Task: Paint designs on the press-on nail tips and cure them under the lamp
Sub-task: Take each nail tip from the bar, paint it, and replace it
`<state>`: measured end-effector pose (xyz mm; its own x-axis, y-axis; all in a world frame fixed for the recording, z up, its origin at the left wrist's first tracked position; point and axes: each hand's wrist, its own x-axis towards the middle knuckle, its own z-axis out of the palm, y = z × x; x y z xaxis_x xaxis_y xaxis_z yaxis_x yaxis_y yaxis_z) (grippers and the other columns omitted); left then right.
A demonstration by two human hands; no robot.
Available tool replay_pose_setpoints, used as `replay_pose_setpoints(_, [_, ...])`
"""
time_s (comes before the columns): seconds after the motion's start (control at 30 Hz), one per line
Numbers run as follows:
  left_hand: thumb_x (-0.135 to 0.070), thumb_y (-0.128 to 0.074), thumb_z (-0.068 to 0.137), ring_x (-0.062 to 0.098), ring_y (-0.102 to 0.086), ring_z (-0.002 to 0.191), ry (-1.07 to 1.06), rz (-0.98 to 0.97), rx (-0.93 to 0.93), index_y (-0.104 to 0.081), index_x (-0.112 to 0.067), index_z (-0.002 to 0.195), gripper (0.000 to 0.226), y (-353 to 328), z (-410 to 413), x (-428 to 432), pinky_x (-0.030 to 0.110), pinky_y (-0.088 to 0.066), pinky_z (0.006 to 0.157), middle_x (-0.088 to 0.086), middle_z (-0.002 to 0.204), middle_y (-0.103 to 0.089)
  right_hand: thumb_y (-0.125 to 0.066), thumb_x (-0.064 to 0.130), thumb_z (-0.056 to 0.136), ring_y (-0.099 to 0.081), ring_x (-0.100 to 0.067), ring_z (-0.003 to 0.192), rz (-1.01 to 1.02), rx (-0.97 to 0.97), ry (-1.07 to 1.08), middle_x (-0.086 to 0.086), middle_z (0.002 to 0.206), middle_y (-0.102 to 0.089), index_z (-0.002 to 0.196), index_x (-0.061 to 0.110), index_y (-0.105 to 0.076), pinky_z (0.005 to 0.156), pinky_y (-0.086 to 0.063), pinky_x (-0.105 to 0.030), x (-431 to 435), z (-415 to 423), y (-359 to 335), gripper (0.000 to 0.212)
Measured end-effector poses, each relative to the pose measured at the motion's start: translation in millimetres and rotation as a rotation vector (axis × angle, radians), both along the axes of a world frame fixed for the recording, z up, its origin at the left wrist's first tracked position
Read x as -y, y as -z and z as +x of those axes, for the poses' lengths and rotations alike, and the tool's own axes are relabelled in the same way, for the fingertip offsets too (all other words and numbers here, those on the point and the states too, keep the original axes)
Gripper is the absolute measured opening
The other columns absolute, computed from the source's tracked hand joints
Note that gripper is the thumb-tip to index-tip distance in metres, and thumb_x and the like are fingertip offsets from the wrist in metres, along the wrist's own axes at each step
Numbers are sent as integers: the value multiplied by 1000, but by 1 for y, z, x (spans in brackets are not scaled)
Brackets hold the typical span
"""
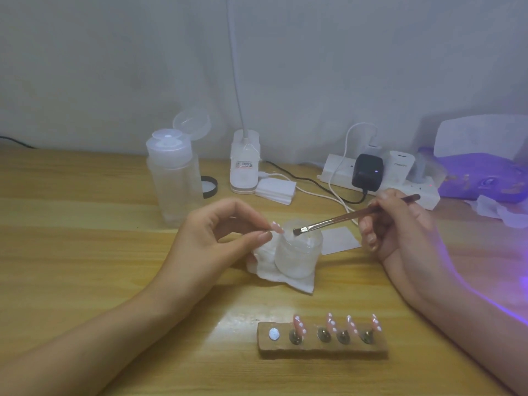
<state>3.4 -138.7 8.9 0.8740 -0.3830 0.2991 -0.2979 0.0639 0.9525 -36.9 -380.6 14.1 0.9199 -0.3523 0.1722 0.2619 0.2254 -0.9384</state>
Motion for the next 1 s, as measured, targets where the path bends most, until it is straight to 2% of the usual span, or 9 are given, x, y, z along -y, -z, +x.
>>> replay_pose_setpoints(0.07, [-13, -77, 78, 13, -72, 86, -22, 68, 60, -71, -15, 80, 6, 0, 0, 0, 21, -55, 67, 1, 89, -77, -47, 17, 102, -50, -10, 45, 0, -3, 7, -3, 51, -55, 71, 17, -53, 42, -40, -16, 0, 0, 0, 31])
replay_pose_setpoints(0.17, [-11, -79, 79, 12, -72, 84, -45, 121, 86, -72, -18, 81, 9, -1, -1, 2, 28, -56, 72, -3, 88, -77, -47, 16, 102, -50, -10, 44, 13, -10, 16, -3, 51, -56, 73, 16, -52, 41, -39, -16, 0, 1, 1, 30])
replay_pose_setpoints(0.23, [-10, -79, 78, 13, -72, 83, -45, 126, 83, -73, -18, 81, 10, -1, -1, 2, 31, -57, 71, -3, 88, -77, -48, 17, 101, -49, -10, 44, 35, -14, 28, -3, 51, -57, 73, 15, -53, 41, -39, -16, 0, 1, 0, 29])
replay_pose_setpoints(0.37, [-4, -78, 79, 12, -71, 82, -21, 116, 96, -72, -17, 80, 14, -1, -1, 2, 22, -57, 66, -2, 87, -76, -50, 20, 101, -50, -9, 45, 57, 11, 50, -1, 51, -56, 72, 18, -53, 41, -38, -17, 0, 0, -1, 30])
replay_pose_setpoints(0.53, [1, -76, 81, 13, -71, 85, -8, 110, 100, -70, -15, 78, 17, -1, -1, 3, 23, -58, 68, -2, 87, -76, -50, 19, 101, -46, -8, 43, 25, 31, 163, 6, 49, -48, 64, 25, -51, 38, -30, -17, 3, -1, -4, 38])
replay_pose_setpoints(0.7, [-6, -75, 81, 12, -71, 86, 3, 109, 102, -70, -16, 78, 12, -1, -1, 2, 26, -59, 75, -3, 89, -76, -48, 17, 99, -40, -8, 39, 45, 67, 255, 5, 48, -41, 63, 24, -47, 39, -26, -16, 8, -2, -9, 37])
replay_pose_setpoints(0.87, [-10, -78, 80, 14, -71, 87, 12, 117, 116, -69, -19, 77, 13, 0, 0, 2, 26, -59, 74, -1, 89, -76, -52, 25, 100, -43, -9, 41, 51, 70, 170, 1, 48, -48, 70, 21, -49, 39, -31, -17, 3, -3, -7, 31])
replay_pose_setpoints(1.0, [-13, -81, 77, 12, -70, 83, -1, 119, 113, -68, -24, 71, 19, 1, 2, 4, 28, -58, 71, -1, 83, -71, -59, 40, 86, -53, -10, 47, -31, 71, 6, -1, 54, -59, 66, 28, -57, 41, -36, -16, -8, -6, -5, 24])
